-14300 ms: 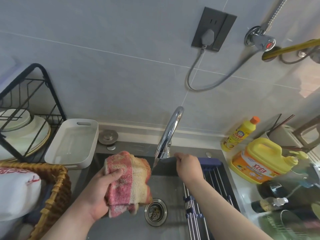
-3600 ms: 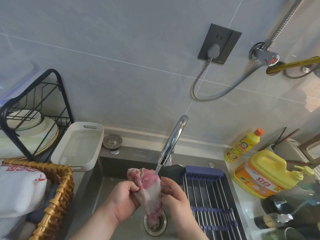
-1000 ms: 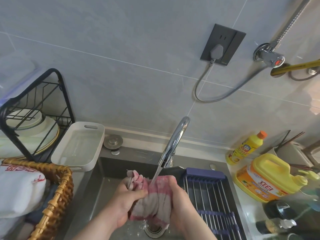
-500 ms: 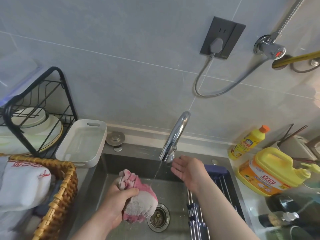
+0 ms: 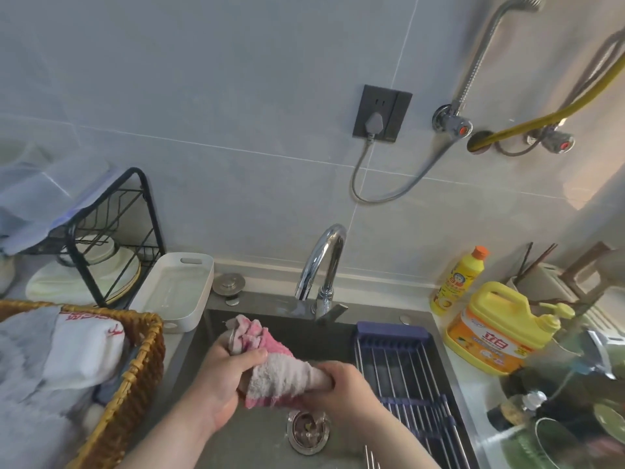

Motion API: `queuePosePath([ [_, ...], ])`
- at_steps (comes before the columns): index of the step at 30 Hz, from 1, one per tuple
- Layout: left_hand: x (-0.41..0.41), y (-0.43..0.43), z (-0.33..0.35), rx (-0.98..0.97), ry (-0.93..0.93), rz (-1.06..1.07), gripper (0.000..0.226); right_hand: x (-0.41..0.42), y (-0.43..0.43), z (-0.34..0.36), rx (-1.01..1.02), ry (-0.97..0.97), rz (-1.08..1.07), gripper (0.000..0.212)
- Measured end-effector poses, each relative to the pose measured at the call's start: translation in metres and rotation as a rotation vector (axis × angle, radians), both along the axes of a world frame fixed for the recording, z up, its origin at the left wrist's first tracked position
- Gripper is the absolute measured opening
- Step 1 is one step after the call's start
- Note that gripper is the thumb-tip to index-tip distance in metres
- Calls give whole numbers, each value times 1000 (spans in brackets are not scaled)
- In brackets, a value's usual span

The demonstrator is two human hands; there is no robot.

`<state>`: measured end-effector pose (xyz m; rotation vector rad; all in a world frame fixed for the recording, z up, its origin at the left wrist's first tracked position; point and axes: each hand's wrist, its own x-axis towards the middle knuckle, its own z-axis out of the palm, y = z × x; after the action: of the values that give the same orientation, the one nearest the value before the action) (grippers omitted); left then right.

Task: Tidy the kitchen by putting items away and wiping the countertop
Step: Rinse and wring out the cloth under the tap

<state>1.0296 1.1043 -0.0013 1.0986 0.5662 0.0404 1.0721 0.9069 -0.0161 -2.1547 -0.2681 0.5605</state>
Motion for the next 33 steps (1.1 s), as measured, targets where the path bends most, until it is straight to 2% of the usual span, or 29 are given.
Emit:
queuePosePath([
  [2, -8, -7, 5, -8, 2, 44, 27, 3, -7, 22, -66, -152, 34, 27],
  [5, -21, -14, 8, -46, 53, 22, 11, 3, -15, 58, 19, -203, 67, 23],
  [6, -26, -17, 9, -40, 103, -23, 19, 4, -16, 72, 39, -216, 109, 22],
  [7, -30, -19, 6, -7, 171, -55, 37, 5, -17, 87, 41, -240, 171, 23],
  [9, -40, -20, 2, 193, 252, -20, 70, 5, -16, 115, 5, -288, 301, 25],
  [11, -45, -25, 17, 411, 98, -92, 97, 7, -15, 138, -13, -320, 384, 26],
  [13, -41, -36, 36, 552, -115, -313, 108, 7, -16, 156, 23, -338, 426, 26],
  [14, -36, -43, 44, 584, -180, -410, 105, 7, -17, 164, 51, -347, 428, 27],
  [16, -32, -63, 63, 540, -271, -518, 75, 6, -20, 176, 105, -351, 396, 33],
  [19, -29, -81, 86, 458, -270, -466, 24, 9, -25, 186, 186, -358, 369, 41],
  [20, -27, -82, 86, 435, -263, -434, 15, 9, -27, 187, 207, -360, 360, 41],
  [22, -24, -83, 91, 441, -227, -384, 16, 10, -34, 186, 261, -340, 321, 42],
  [24, -21, -84, 97, 516, -197, -306, 21, 7, -46, 181, 350, -257, 240, 41],
  [26, -16, -82, 101, 677, -208, -199, 23, 7, -61, 169, 471, -40, 141, 43],
  [28, -13, -79, 99, 955, -224, -113, 21, 8, -72, 151, 584, 295, 28, 55],
  [30, -13, -79, 97, 1265, -214, -105, 11, 10, -73, 136, 630, 579, -66, 52],
  [31, -13, -80, 94, 1386, -224, -115, 11, 9, -68, 132, 646, 684, -107, 51],
  [33, -11, -85, 86, 1534, -273, -170, 25, 6, -54, 125, 652, 761, -208, 61],
])
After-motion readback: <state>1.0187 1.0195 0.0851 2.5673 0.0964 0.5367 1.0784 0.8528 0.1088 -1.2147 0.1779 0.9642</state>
